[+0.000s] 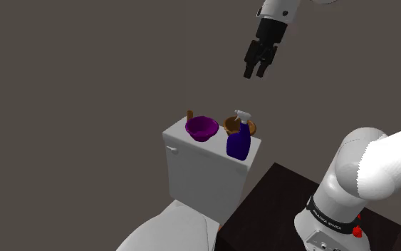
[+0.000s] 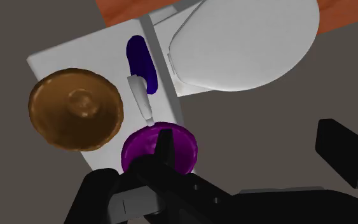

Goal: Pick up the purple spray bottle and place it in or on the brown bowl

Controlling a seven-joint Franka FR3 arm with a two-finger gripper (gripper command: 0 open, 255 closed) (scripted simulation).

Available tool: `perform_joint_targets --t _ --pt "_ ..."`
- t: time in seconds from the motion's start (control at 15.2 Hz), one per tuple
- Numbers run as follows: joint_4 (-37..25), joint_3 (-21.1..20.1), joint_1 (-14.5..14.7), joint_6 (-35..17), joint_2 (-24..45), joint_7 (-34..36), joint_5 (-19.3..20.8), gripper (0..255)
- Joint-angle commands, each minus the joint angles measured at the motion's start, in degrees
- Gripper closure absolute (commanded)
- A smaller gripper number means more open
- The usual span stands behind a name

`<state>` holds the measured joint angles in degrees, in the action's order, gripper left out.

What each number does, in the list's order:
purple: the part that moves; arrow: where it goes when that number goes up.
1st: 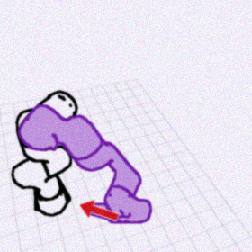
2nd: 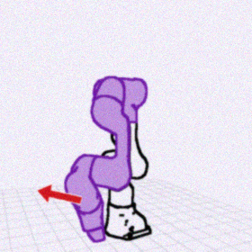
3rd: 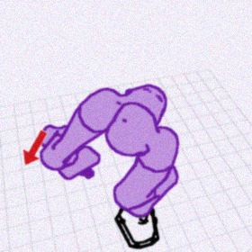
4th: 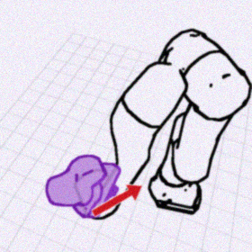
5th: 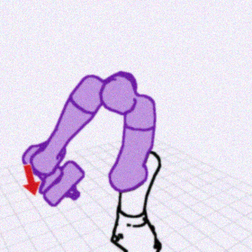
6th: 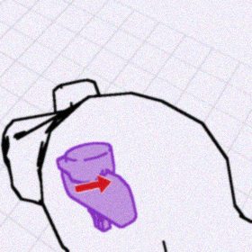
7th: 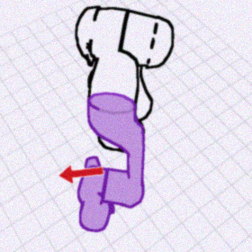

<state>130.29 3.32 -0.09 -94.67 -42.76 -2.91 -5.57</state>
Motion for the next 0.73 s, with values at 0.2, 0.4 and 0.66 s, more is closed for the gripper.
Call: perform_joint_targets --t 0.2,0.4,0.66 --pt "4.9 1.3 -0.7 -4.2 0.0 -2.2 1.4 0" --pt "9.3 2.8 -1.6 -8.6 0.7 -4.3 2.8 0" --pt "14.4 4.9 -2.8 -14.9 2.6 -7.1 4.8 0"
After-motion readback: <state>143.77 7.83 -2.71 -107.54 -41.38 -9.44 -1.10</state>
